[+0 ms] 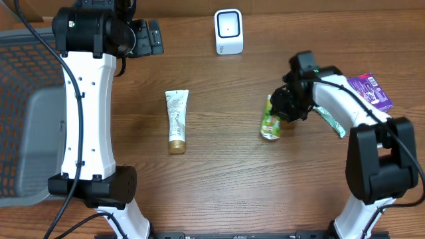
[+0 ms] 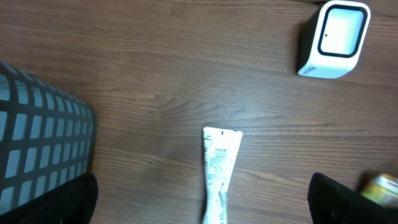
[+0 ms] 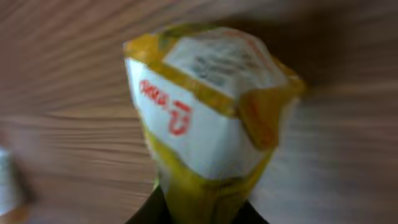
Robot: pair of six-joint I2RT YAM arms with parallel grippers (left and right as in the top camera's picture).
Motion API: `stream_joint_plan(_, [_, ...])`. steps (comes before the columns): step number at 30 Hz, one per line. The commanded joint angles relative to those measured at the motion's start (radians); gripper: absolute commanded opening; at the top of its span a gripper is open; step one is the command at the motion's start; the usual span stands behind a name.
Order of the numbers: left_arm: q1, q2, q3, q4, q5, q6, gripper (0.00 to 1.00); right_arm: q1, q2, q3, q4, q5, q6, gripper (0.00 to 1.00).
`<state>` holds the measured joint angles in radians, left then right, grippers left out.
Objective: Scan the item barcode
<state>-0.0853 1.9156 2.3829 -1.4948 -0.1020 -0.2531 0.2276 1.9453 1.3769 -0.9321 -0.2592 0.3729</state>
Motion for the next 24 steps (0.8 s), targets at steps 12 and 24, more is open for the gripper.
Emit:
stream_joint_plan(12, [-0.007, 0.005, 0.004, 0.004, -0.002, 0.002, 1.0, 0.429, 0.058, 0.133, -0.122, 0.867, -0.011, 0.35])
stream_joint_plan(24, [-0.007, 0.005, 0.004, 0.004, -0.002, 0.002, 0.99, 0.356, -0.114, 0.193, -0.142, 0.688, 0.173, 0.53])
